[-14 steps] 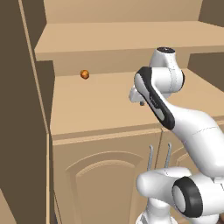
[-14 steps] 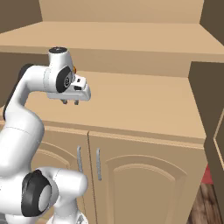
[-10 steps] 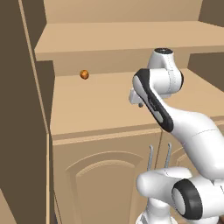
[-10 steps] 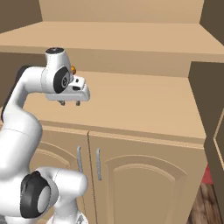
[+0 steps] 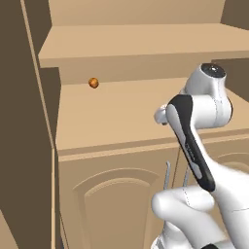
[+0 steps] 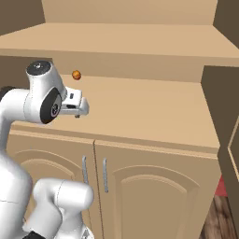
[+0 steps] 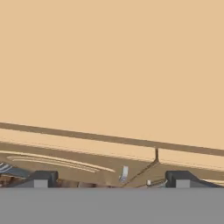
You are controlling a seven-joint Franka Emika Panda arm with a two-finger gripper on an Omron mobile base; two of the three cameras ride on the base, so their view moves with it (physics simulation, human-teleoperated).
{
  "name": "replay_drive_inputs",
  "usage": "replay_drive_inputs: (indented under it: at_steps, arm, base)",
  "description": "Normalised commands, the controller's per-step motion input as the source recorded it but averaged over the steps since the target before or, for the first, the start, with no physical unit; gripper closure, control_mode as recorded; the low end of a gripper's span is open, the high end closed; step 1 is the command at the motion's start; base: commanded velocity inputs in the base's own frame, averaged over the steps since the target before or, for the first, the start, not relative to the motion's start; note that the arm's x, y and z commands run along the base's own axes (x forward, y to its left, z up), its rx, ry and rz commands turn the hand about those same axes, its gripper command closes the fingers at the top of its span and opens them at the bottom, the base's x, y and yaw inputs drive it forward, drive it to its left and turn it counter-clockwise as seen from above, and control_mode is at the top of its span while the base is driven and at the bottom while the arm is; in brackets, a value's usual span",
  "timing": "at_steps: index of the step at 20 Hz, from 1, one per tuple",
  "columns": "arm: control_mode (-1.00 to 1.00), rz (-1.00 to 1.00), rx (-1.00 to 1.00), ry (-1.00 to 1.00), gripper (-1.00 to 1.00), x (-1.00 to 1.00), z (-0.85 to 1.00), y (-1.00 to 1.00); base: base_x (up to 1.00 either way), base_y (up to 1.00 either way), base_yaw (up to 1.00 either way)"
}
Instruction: Pick the oil and vinegar bottle and condiment bottle from the counter and place them in the cabinet.
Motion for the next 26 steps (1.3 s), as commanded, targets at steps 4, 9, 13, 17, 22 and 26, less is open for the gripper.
replay_drive_inputs:
  at_steps: [4, 9, 13, 17, 22, 26]
  arm:
    - [-1.0, 0.05, 0.05, -0.3, -1.0, -0.75, 0.14, -0.01]
    - [-1.0, 0.0, 0.01, -0.04, -1.0, -0.1, 0.0, 0.0]
    - [1.0, 0.02, 0.0, -0.05, -1.0, -0.35, -0.08, -0.01]
    - [1.0, 0.0, 0.0, 0.0, -1.0, 0.0, 0.0, 0.0]
    - [1.0, 0.0, 0.0, 0.0, -1.0, 0.0, 0.0, 0.0]
    - [1.0, 0.0, 0.0, 0.0, -1.0, 0.0, 0.0, 0.0]
  base:
    - [0.0, 0.0, 0.0]
    - [0.0, 0.0, 0.0]
    - [-0.49, -0.01, 0.05]
    - [-0.99, -0.06, 0.08]
    - [-1.0, -0.11, 0.08]
    - [-1.0, -0.07, 0.08]
